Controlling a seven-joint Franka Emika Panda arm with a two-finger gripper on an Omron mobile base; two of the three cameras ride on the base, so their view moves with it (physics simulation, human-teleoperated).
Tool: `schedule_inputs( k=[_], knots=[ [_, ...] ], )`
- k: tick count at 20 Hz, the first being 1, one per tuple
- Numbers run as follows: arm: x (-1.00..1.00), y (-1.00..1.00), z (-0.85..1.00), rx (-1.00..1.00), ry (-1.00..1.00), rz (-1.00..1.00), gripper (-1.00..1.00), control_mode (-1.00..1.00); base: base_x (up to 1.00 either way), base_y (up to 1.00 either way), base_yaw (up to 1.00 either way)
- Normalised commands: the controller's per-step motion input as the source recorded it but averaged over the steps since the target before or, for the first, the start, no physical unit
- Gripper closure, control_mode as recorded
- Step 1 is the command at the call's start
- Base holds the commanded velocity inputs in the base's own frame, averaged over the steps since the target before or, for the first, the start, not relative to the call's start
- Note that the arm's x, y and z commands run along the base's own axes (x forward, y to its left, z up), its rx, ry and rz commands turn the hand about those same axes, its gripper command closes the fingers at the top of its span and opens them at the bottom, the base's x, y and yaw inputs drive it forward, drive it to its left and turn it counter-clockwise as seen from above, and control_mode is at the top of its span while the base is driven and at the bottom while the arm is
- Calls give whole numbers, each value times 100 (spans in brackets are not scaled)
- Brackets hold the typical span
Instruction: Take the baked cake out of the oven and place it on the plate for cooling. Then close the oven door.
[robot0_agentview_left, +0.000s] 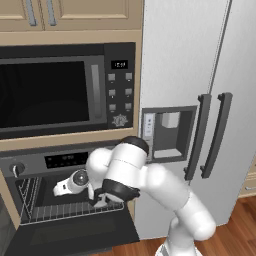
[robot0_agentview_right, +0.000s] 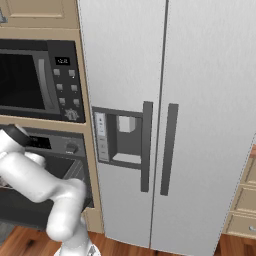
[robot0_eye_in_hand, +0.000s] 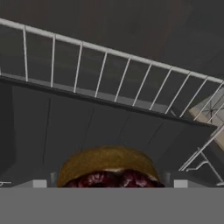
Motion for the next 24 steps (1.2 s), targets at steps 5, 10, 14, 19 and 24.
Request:
schedule_inputs(
  k=[5,10,14,19,24],
  knots=[
    [-42,-20,41,1,0,3,100,-100,0,0,0],
    [-38,-24,37,0,-2,0,100,-100,0,0,0],
    [-40,-28,32,0,-2,0,100,-100,0,0,0],
    [-43,-35,26,0,0,0,100,-100,0,0,0],
    [-48,-34,19,-1,-1,0,100,-100,0,0,0]
  ],
)
